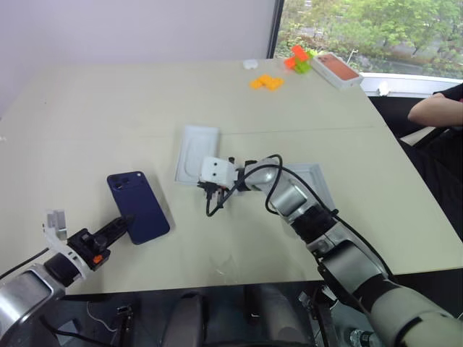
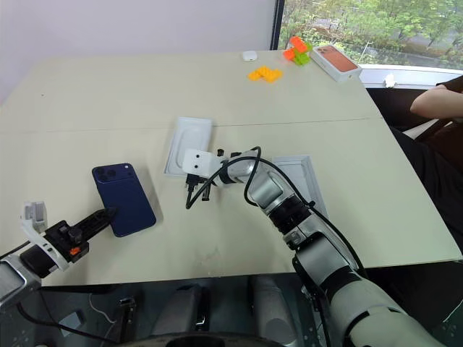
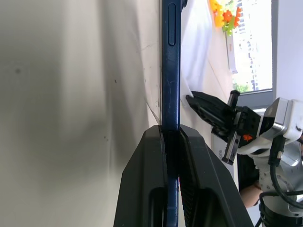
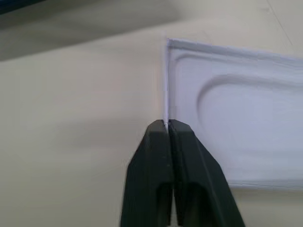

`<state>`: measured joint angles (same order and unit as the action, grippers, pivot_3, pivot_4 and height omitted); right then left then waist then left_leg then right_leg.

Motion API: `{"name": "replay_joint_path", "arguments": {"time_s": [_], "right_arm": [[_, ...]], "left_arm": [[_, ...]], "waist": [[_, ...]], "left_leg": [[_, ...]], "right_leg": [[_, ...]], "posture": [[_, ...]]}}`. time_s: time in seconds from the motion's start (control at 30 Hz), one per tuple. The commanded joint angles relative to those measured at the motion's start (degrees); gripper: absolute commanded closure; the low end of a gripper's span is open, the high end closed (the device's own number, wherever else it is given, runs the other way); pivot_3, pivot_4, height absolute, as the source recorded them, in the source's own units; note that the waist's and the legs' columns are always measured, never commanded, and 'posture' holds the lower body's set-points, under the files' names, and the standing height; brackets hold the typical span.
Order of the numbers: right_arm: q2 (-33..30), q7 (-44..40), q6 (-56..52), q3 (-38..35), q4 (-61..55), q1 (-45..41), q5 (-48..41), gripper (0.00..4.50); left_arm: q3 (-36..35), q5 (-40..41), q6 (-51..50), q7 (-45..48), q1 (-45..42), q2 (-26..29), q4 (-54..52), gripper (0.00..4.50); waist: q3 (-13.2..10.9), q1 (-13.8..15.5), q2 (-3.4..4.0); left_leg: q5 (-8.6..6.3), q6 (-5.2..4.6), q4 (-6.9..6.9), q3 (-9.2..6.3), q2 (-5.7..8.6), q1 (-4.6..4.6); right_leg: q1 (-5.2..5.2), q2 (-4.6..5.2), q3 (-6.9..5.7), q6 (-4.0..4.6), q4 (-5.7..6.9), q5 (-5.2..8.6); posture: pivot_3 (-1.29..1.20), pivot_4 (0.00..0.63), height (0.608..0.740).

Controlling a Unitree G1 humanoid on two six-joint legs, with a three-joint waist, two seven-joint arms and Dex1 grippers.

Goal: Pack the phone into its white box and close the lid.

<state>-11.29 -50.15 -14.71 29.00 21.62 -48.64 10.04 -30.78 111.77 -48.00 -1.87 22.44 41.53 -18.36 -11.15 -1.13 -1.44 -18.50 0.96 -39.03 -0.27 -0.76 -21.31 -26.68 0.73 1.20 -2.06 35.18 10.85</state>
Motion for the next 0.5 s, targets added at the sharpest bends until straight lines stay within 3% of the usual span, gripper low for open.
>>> {"name": "replay_joint_path", "arguments": {"time_s": [0.03,0.33,0.5], "right_arm": [[-3.15,-2.33,1.33,-0.66,-6.07,0.62,0.23,4.43],[-20.24,-15.51,-11.68,-4.71,-42.01,17.72,-10.79,4.43],[-22.54,-13.66,-17.82,-5.64,-48.02,22.91,-12.96,4.43]], "left_arm": [[-1.46,1.21,1.33,-0.06,-1.21,-0.43,-1.90,4.50],[-2.88,1.23,0.68,-0.26,-2.29,-0.02,-1.52,4.50],[0.04,1.23,-0.58,-0.57,-4.63,0.50,-1.71,4.50]], "waist": [[0.00,0.23,0.00],[0.02,0.26,-0.03],[0.02,0.10,-0.04]], "left_leg": [[0.00,0.00,-0.01,-0.01,0.00,-0.01],[0.00,0.00,0.00,-0.02,0.03,-0.04],[0.01,0.02,-0.07,0.01,0.01,0.12]], "right_leg": [[0.00,0.01,-0.01,0.00,0.00,0.00],[0.02,0.17,-0.04,-0.09,-0.06,0.01],[0.12,-0.05,-0.04,-0.20,0.00,0.11]], "posture": [[0.00,0.150,0.740],[0.00,0.150,0.740],[0.00,0.150,0.740]]}}
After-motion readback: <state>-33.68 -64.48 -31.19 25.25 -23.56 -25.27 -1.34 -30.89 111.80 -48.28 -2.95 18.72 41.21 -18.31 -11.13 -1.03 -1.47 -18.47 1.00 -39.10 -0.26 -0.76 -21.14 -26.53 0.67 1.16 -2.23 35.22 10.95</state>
